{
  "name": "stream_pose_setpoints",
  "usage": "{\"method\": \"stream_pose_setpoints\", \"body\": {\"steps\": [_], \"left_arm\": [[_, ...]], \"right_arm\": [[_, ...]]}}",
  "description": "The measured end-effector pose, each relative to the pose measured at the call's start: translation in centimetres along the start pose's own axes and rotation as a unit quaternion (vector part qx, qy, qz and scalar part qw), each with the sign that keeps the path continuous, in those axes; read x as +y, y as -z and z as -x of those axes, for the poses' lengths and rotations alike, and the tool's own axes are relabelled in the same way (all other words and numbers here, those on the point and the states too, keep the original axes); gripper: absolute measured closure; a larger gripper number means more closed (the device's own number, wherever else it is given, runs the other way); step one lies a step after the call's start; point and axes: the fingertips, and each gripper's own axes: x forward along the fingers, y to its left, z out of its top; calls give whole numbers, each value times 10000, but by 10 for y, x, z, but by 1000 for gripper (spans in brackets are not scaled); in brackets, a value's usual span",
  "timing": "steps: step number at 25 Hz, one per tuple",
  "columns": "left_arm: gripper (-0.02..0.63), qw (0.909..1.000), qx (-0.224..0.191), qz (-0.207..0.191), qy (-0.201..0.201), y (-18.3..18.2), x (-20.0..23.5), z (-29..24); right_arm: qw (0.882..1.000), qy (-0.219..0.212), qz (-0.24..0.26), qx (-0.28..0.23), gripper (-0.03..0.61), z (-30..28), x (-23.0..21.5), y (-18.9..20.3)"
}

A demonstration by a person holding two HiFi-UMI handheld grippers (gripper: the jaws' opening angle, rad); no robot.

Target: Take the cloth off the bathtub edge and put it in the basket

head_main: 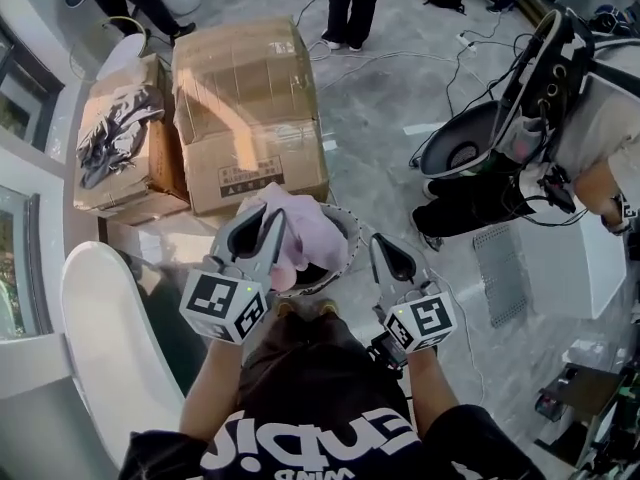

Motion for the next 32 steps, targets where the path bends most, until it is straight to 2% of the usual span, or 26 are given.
{"method": "stream_pose_setpoints", "body": {"steps": [9,20,32], "left_arm": [[558,9980,618,133,89,87,8,-19],[558,9909,1310,298,6,194,8,-22],[558,9817,1833,515,-74,289,13,-25]], "right_arm": [[9994,-10,-84,340,572,-23,-19,37],[9959,108,-284,855,572,-12,-42,101],[9890,36,-590,1355,572,-12,-28,171]]}}
